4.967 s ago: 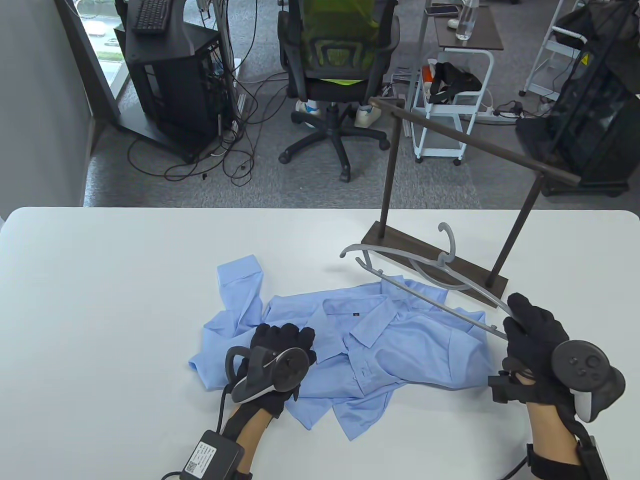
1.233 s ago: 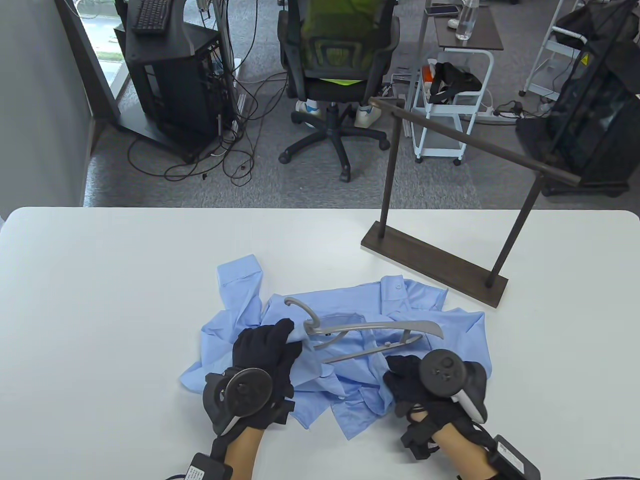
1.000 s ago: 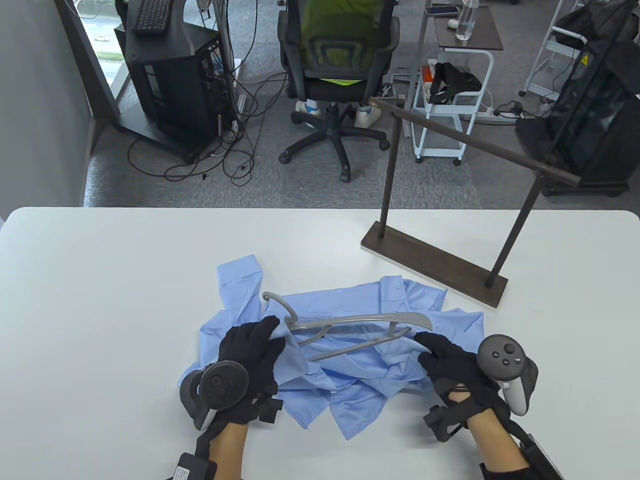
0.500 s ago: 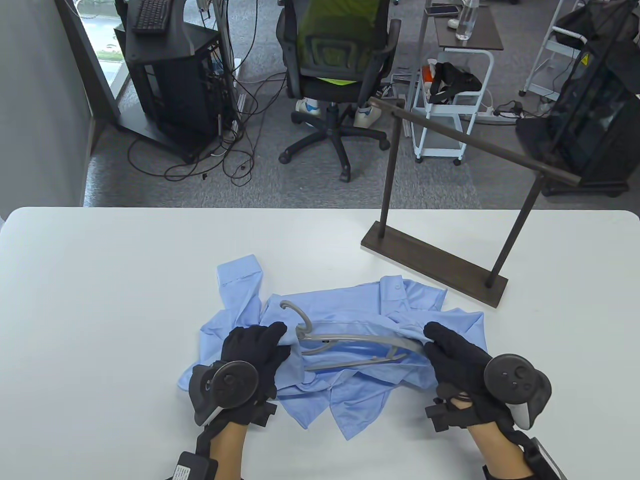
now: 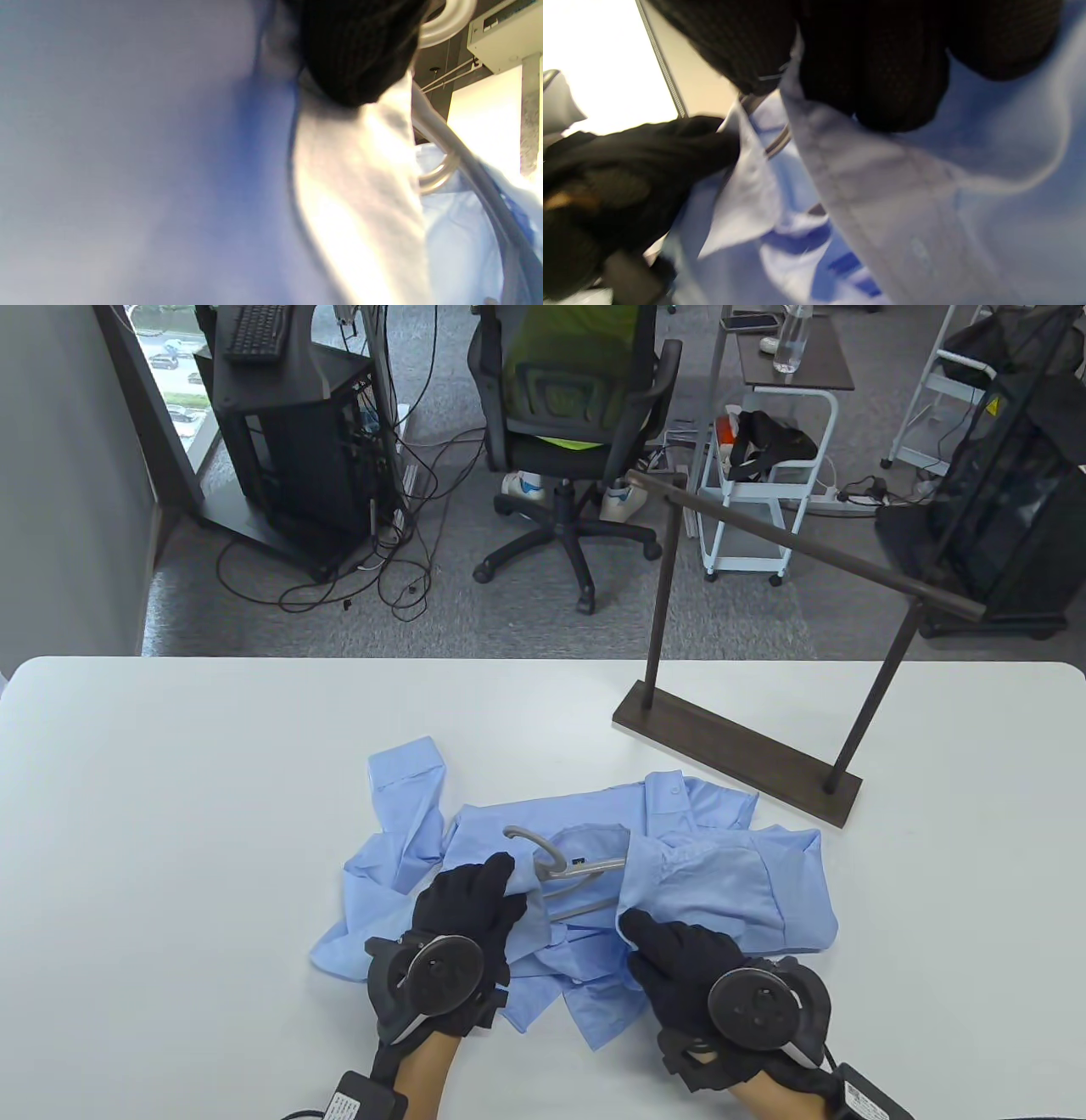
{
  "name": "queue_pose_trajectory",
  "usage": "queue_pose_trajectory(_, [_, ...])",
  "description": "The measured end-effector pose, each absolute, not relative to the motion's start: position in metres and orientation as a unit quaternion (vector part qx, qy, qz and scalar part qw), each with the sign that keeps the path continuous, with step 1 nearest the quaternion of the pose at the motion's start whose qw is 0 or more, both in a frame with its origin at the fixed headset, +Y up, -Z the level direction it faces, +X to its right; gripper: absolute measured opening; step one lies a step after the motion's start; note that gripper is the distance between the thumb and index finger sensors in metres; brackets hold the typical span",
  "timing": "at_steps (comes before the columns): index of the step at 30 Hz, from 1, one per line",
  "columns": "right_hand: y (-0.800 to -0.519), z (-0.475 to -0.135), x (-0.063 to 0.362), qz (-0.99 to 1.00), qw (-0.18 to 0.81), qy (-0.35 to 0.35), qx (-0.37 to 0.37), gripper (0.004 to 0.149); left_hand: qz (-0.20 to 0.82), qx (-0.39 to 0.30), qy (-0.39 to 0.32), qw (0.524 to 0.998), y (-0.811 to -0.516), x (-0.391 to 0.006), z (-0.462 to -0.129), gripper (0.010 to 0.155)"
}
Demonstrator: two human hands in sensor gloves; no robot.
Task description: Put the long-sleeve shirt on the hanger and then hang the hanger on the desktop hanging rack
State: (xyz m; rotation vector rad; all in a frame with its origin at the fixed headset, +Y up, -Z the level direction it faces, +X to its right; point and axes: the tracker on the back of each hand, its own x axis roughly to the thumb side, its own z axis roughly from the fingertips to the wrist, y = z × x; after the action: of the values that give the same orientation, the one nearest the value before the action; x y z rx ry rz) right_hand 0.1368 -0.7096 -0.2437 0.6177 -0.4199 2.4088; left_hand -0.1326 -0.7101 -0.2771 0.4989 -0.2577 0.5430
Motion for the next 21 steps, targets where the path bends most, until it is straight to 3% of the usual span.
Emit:
queue_pose_trajectory(8, [-0.729,-0.248,0.116,0.888,0.328,-0.091,0.309,0.052,0.277,0.188,-0.18,0.925,-0.719,-0.117,-0.28,0.057])
queue_pose_trajectory(12, [-0.72,-0.248,0.12,0.873,0.326,-0.004,0.363,0.062,0.274,0.181,-0.186,0.926,-0.721,-0.117,-0.28,0.057])
queue_pose_trajectory(15, [-0.686,-0.239,0.145,0.855,0.356,-0.149,0.347,0.048,0.27,0.181,-0.186,0.927,-0.721,-0.119,-0.281,0.057])
queue_pose_trajectory(18, [-0.661,-0.239,0.179,0.875,0.315,-0.271,0.25,0.047,0.274,0.18,-0.186,0.926,-0.721,-0.121,-0.282,0.057])
queue_pose_trajectory(21, [-0.672,-0.258,0.201,0.928,0.245,-0.206,0.191,0.065,0.274,0.179,-0.191,0.926,-0.721,-0.12,-0.281,0.057])
